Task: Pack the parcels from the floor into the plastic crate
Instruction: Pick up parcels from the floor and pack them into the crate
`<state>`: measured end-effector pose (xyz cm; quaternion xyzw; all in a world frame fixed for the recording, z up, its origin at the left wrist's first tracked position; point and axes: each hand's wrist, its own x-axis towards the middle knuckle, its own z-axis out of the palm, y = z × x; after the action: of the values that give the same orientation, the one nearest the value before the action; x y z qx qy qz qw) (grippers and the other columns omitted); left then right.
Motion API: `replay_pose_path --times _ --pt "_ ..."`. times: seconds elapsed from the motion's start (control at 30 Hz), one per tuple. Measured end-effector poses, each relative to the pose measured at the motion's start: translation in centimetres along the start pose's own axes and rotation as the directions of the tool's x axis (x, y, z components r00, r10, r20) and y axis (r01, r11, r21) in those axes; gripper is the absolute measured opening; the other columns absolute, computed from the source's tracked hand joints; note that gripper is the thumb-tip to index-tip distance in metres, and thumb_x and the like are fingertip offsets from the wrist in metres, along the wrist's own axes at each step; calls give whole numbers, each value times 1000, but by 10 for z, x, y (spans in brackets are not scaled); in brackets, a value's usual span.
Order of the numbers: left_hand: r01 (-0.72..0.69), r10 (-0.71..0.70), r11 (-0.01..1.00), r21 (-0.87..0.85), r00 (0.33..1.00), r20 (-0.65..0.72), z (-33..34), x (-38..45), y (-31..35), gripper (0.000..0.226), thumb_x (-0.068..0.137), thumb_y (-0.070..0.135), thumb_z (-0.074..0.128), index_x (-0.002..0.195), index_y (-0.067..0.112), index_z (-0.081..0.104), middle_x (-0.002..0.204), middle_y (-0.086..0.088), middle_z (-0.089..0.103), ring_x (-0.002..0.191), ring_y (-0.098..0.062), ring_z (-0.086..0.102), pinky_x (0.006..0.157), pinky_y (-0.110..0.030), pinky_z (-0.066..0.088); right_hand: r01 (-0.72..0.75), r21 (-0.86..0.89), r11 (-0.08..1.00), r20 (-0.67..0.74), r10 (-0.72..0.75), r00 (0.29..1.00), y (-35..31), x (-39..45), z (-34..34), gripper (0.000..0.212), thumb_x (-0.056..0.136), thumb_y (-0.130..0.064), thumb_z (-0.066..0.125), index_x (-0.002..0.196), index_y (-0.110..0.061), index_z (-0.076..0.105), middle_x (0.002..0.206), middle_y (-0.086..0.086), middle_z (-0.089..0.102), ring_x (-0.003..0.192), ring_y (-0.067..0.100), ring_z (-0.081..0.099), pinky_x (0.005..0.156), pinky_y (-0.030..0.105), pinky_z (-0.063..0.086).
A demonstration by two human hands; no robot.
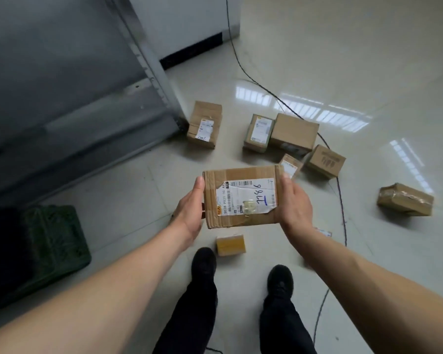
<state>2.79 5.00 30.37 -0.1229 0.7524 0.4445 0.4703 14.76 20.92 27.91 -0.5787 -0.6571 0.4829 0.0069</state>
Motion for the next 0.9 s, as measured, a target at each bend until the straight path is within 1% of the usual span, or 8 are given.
replay_pose_path --times 0.13,0.2,0.33,0.43,0.53,0.63,0.8,0.9 --pt "-114 109 991 -70 992 -70 -55 -72 33 54 94 69 24 94 35 66 102 -3 73 97 -19 66 100 -41 42 137 -9 991 46 -136 990 -80 -57 -9 56 101 -61 27 100 -19 64 82 -5 59 82 19 56 72 33 36" --pt "-169 154 980 -105 979 -136 -80 -103 40 52 97 65 23 97 33 64 103 -4 71 94 -16 64 92 -36 44 200 26 979 111 -201 973 -111 -82 -7 62 97 -67 27 94 -19 65 84 -2 65 82 18 61 74 36 45" --pt "-224 170 955 -193 950 -263 -124 -165 38 62 94 70 21 103 29 67 102 -4 72 99 -24 65 100 -48 44 306 69 949 248 -314 917 -160 -138 -4 73 80 -81 24 91 -23 68 84 1 72 83 22 70 81 49 58" --pt "-250 172 944 -215 930 -325 -145 -194 35 62 94 70 19 100 30 66 97 1 71 92 -18 64 82 -35 47 378 76 923 297 -383 875 -185 -167 0 71 84 -79 25 94 -22 67 84 3 72 82 23 71 80 49 59" --pt "-281 183 933 -226 909 -375 -170 -226 31 61 96 66 16 103 29 64 93 7 67 84 -8 59 64 -25 37 458 63 887 333 -451 828 -207 -200 11 69 90 -74 26 98 -20 68 86 5 72 83 23 70 79 45 59" --pt "-324 207 916 -235 886 -415 -202 -248 24 60 97 64 14 107 29 62 93 9 64 81 -2 55 62 -24 34 500 65 863 363 -487 794 -224 -230 29 60 99 -64 28 99 -19 68 83 4 70 81 21 70 72 37 59" --pt "-379 248 894 -239 862 -442 -268 -276 8 62 97 63 12 109 27 61 94 8 62 79 -1 54 61 -22 35 536 98 838 379 -529 759 -251 -285 69 52 101 -60 30 98 -22 65 90 4 70 84 19 68 78 36 57" --pt "-429 298 868 -249 853 -429 -319 -291 -7 66 96 64 15 109 26 67 105 4 68 87 -6 62 69 -22 43 558 98 824 388 -548 741 -268 -321 103 60 99 -65 31 101 -19 69 92 4 73 85 20 69 83 40 57"
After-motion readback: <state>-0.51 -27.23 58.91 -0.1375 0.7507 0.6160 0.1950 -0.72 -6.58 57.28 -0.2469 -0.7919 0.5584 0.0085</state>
